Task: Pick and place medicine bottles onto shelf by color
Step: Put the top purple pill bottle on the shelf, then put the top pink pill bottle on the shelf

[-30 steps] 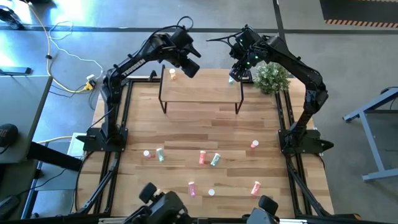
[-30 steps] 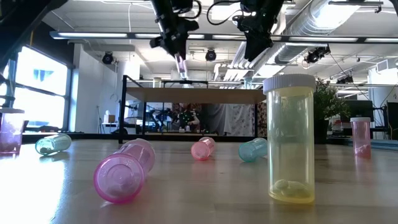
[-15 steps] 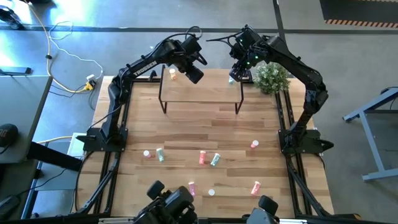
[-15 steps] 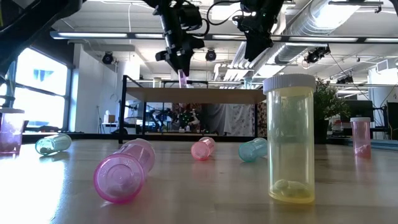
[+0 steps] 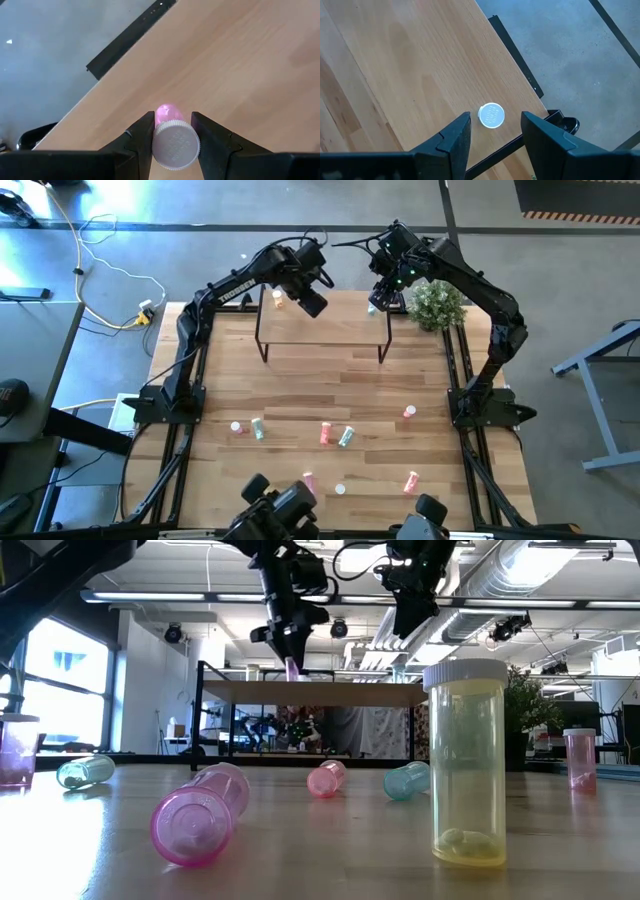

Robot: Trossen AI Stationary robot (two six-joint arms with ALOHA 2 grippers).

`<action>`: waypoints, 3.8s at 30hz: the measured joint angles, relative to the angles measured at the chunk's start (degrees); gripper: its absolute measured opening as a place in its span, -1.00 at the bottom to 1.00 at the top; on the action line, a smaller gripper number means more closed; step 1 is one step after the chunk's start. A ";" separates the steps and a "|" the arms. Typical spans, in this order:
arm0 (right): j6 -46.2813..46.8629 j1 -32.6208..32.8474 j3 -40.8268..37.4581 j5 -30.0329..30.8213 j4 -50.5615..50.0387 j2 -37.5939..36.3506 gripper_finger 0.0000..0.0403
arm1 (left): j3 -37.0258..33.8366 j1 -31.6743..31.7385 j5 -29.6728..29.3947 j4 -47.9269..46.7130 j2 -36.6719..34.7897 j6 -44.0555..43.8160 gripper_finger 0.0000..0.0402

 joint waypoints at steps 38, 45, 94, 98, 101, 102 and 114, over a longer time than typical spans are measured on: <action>0.02 0.02 0.00 0.00 -0.02 0.00 -0.18 | -0.02 0.71 -0.41 2.41 1.53 -0.11 -0.43; 1.20 0.01 0.01 0.00 -0.22 0.00 -0.18 | -0.02 0.71 -0.41 2.43 1.53 -0.05 -0.40; 2.60 5.32 -0.09 -2.64 -14.33 -9.85 -0.18 | 6.03 -5.68 -1.38 -2.16 -10.76 1.81 -0.06; 3.47 7.01 -5.11 -2.66 -13.54 -13.85 -0.18 | 5.99 -9.70 -4.67 -3.70 -10.92 0.59 -0.06; 6.22 8.00 -14.64 -2.81 -9.94 -19.44 -0.18 | 5.99 -12.65 -5.75 -4.21 -10.97 -0.77 -0.06; 7.49 8.48 -18.04 -2.89 -8.35 -21.60 -0.18 | 5.99 -13.58 -5.85 -4.07 -10.97 -1.35 -0.06; 21.21 18.19 -40.18 -6.39 6.05 -41.27 -0.18 | 5.99 -24.21 -9.89 -1.46 -10.97 -8.94 -0.21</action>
